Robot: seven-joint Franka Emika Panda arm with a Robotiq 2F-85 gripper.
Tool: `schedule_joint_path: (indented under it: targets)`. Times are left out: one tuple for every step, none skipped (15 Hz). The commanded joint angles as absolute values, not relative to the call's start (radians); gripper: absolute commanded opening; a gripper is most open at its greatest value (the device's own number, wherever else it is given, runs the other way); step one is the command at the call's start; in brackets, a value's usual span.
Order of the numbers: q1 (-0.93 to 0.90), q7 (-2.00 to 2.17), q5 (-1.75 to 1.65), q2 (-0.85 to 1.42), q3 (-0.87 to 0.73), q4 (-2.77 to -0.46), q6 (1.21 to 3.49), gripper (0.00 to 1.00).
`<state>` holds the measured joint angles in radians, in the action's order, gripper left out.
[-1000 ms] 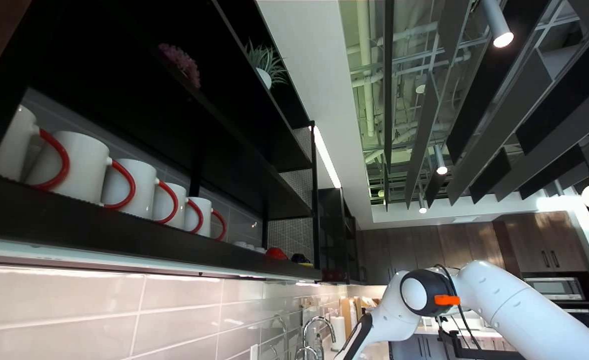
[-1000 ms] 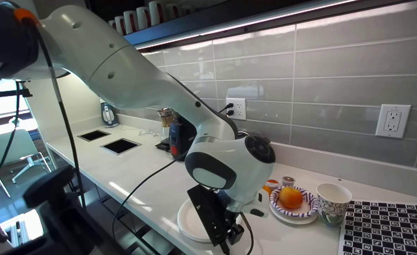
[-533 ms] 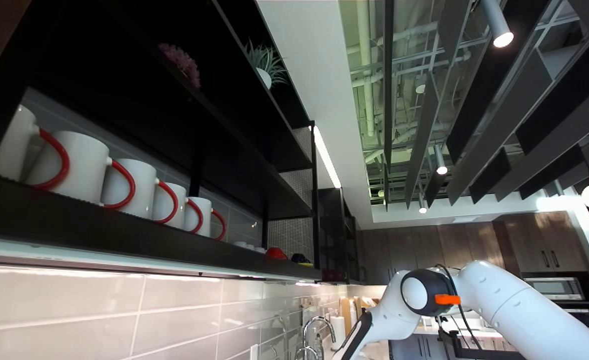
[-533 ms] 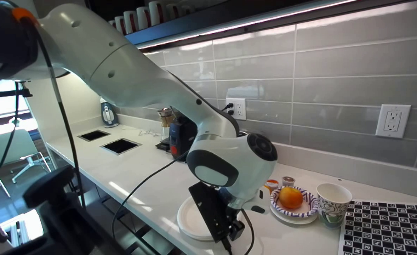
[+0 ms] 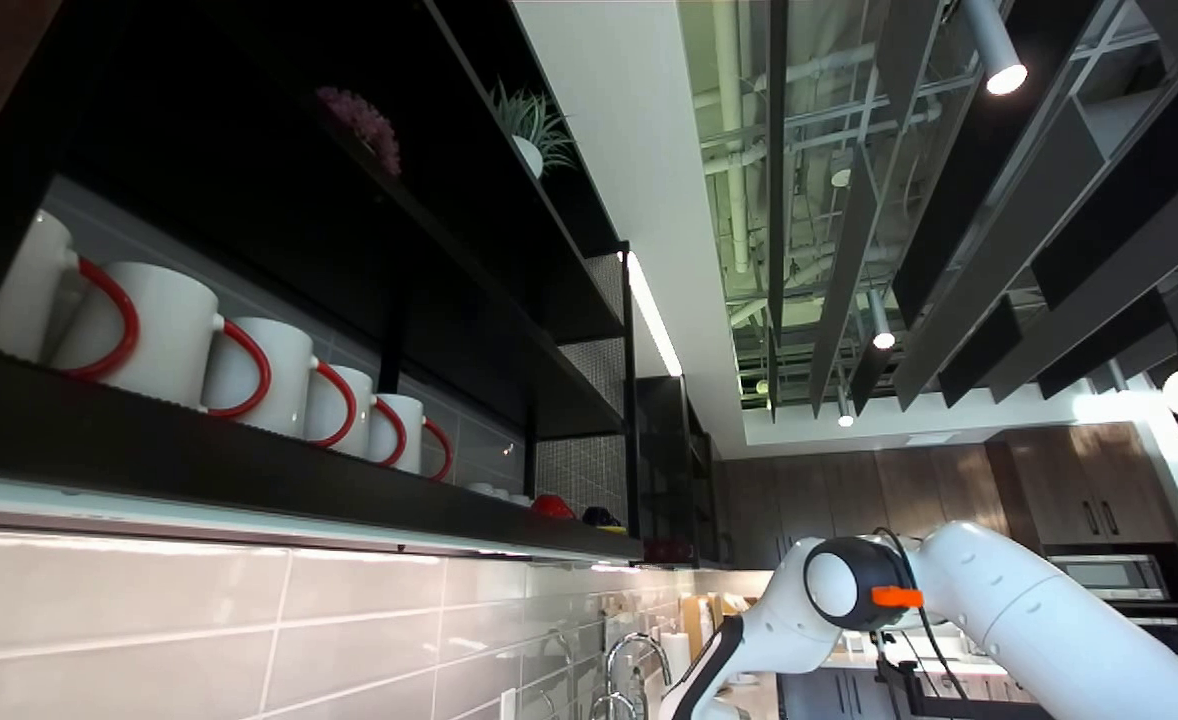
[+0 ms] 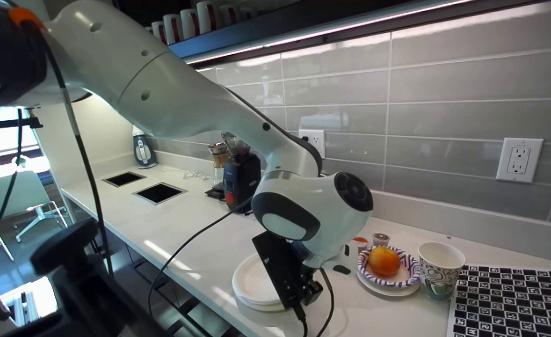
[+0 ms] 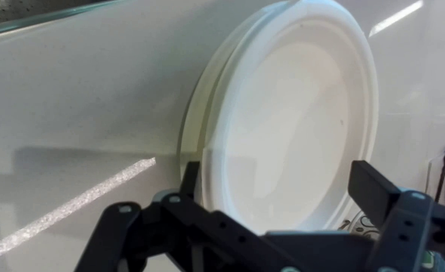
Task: Put the white plates on the counter then unstack them.
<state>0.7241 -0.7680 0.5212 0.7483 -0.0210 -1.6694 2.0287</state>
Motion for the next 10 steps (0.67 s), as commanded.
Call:
schedule_joint_path:
  targets:
    - [0.762, -0.762, 0.575, 0.783, 0.005, -1.599, 1.928, 1.00]
    - [0.765, -0.753, 0.584, 0.791, 0.006, -1.581, 1.891, 1.00]
    - [0.769, -0.749, 0.592, 0.802, 0.006, -1.561, 1.854, 1.00]
    - [0.771, -0.741, 0.599, 0.812, 0.005, -1.541, 1.817, 1.00]
    - [0.770, -0.730, 0.606, 0.823, 0.001, -1.522, 1.787, 1.00]
    - [0.770, -0.720, 0.614, 0.834, 0.000, -1.504, 1.761, 1.00]
    - [0.768, -0.705, 0.620, 0.849, -0.002, -1.484, 1.737, 1.00]
    - [0.767, -0.685, 0.625, 0.863, -0.003, -1.461, 1.711, 1.00]
    - [0.766, -0.671, 0.646, 0.874, 0.000, -1.451, 1.720, 1.00]
    - [0.763, -0.656, 0.652, 0.889, 0.000, -1.431, 1.705, 1.00]
